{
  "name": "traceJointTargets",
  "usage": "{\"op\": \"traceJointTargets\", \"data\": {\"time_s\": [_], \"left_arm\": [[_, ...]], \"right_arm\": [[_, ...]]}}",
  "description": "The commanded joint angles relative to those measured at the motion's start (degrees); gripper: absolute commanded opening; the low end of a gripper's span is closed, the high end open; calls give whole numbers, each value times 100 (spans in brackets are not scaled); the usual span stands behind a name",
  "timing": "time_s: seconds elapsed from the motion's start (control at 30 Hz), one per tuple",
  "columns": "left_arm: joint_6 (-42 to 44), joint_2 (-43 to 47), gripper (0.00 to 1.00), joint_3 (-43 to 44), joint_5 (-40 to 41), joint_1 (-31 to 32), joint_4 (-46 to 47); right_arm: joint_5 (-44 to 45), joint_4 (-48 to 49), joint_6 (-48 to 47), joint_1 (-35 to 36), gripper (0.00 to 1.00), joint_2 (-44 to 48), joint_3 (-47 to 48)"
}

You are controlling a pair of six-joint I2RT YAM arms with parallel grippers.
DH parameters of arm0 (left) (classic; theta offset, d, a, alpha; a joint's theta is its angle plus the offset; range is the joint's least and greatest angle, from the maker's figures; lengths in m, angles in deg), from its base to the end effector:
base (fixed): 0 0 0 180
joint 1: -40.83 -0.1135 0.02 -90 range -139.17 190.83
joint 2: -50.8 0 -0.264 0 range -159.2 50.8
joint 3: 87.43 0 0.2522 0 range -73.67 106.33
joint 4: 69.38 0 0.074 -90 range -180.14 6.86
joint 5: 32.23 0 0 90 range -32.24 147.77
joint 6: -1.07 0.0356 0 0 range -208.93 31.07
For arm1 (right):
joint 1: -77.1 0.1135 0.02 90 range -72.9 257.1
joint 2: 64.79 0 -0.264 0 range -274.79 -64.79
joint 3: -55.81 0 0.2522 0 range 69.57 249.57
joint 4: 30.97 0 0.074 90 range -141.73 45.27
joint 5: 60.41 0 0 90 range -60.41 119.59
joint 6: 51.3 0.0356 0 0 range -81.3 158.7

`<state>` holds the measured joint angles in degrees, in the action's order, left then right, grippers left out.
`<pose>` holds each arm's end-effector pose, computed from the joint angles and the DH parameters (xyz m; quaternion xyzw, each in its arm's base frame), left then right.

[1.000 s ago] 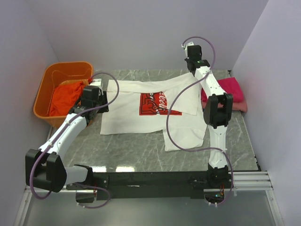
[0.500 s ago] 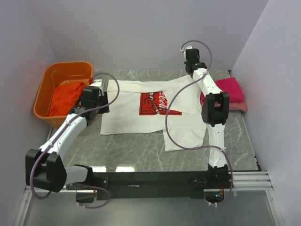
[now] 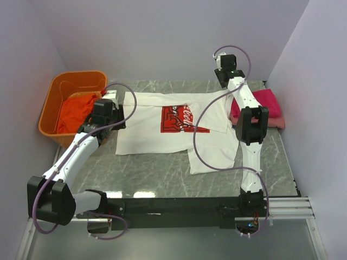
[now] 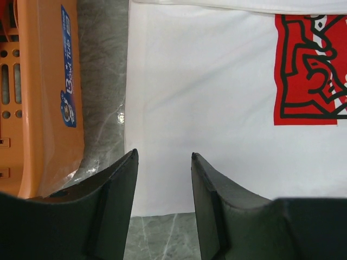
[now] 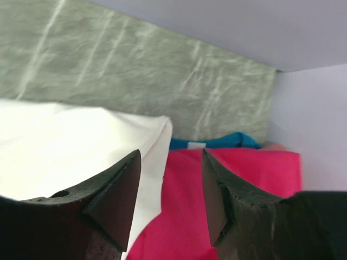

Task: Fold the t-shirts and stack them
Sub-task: Fold the tshirt

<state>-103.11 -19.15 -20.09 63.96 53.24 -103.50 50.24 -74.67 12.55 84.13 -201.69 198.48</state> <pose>0.2636 -0.0541 0.2846 -0.0380 0.8921 -0.0560 0.4468 0.5457 0.0546 0.2533 -0.1770 0.8696 -0.2305 0.3991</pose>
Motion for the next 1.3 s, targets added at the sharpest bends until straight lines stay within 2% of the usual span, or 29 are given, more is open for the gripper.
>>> {"op": "traceJointTargets", "data": {"time_s": [0.0,0.1,0.2,0.33,0.67,0.87,1.27], "left_arm": [[117,210,50,-76,-180,-10,217],[125,254,50,-85,-242,-10,208],[125,280,50,-93,-294,-10,217],[134,289,50,-85,-338,-10,199],[134,289,50,-85,-374,-10,199],[134,254,50,-94,-338,-10,190],[134,245,50,-85,-347,-10,190]], "right_arm": [[-1096,-723,610,-289,55,577,223],[-1877,-1155,962,-499,53,498,267],[-2238,-1278,1165,-649,52,454,153],[-2591,-1454,1454,-895,47,384,223],[-3443,-1709,1666,-1133,41,278,153],[-3638,-1761,1736,-1151,40,199,162],[-3383,-1779,1701,-1169,38,199,12]]}}
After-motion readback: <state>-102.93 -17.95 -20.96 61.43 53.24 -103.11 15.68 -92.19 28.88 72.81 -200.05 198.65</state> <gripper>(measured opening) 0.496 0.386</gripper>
